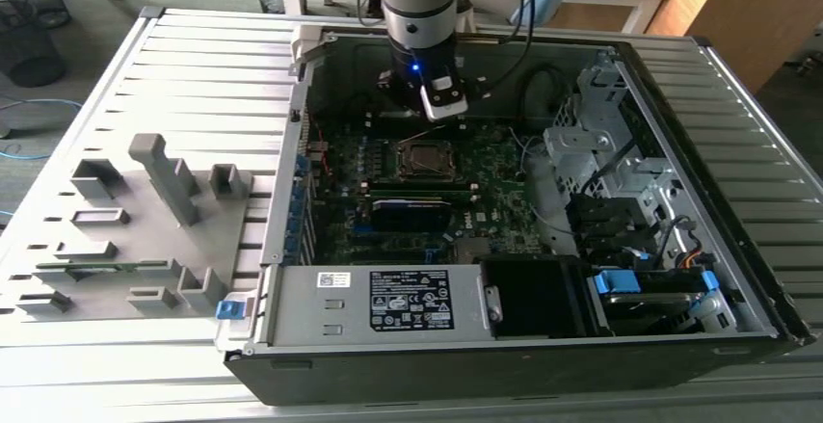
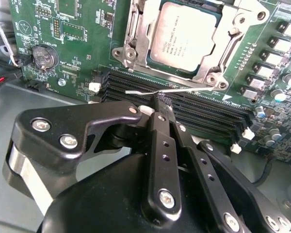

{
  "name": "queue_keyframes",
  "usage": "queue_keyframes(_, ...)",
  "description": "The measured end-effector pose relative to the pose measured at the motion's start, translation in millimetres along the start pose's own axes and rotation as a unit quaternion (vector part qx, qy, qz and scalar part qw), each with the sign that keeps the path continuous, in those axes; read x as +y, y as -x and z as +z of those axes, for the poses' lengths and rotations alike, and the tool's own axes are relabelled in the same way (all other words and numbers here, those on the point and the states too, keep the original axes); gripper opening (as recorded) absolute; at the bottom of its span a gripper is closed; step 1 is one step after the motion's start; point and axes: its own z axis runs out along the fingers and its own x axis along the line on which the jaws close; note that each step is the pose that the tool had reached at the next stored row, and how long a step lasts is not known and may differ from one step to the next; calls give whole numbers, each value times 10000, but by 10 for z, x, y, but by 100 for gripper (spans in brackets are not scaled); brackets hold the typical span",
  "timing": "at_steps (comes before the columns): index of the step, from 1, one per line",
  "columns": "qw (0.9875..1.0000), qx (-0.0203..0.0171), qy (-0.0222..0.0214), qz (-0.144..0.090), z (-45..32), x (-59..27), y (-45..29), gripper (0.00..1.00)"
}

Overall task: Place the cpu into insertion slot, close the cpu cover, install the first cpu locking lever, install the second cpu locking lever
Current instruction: 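Install the first cpu locking lever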

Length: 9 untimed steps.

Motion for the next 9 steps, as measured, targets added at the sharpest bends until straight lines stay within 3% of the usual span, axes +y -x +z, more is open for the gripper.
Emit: queue_keyframes(9, 10000, 0, 0, 0, 68, -13, 1, 11)
